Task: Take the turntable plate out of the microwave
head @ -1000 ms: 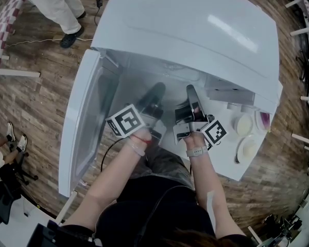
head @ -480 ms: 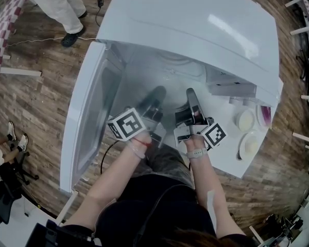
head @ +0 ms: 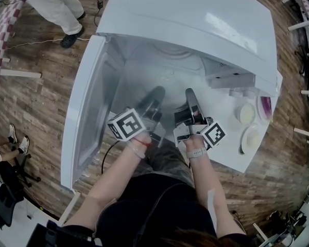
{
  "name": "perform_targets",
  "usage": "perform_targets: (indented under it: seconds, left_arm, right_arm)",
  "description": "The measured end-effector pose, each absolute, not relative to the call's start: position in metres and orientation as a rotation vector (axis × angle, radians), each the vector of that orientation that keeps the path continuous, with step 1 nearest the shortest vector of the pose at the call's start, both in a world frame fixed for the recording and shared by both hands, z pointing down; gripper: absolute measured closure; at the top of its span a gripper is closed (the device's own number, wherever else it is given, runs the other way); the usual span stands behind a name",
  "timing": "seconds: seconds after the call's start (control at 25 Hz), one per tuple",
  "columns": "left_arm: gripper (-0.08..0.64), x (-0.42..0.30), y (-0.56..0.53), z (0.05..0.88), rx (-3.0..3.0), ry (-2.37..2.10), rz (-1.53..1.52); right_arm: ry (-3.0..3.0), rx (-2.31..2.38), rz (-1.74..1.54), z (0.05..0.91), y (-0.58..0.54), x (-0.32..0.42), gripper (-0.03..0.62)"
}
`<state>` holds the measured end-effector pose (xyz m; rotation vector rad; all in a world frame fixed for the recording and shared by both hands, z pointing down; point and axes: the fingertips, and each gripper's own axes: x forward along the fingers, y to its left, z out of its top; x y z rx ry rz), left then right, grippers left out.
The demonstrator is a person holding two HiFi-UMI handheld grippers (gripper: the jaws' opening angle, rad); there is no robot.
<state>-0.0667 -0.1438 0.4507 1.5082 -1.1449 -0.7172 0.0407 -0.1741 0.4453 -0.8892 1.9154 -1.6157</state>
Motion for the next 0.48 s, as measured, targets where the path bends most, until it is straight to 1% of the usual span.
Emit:
perform_targets:
  seconds: [0.2,0.48]
  left_arm:
    - [0.500,-0.066,-0.146,0.454,1.527,-1.153,-0.706]
    - [0.500,-0.080,-0.157,0.458,1.464,-1.185,-0.781]
  right_arm:
    - [1.878,-0.885,-1.633,0.450,-0.171,0.044,0.546]
    - [1.852,-0.854,-1.653,0.453,-0.169,0.045,0.549]
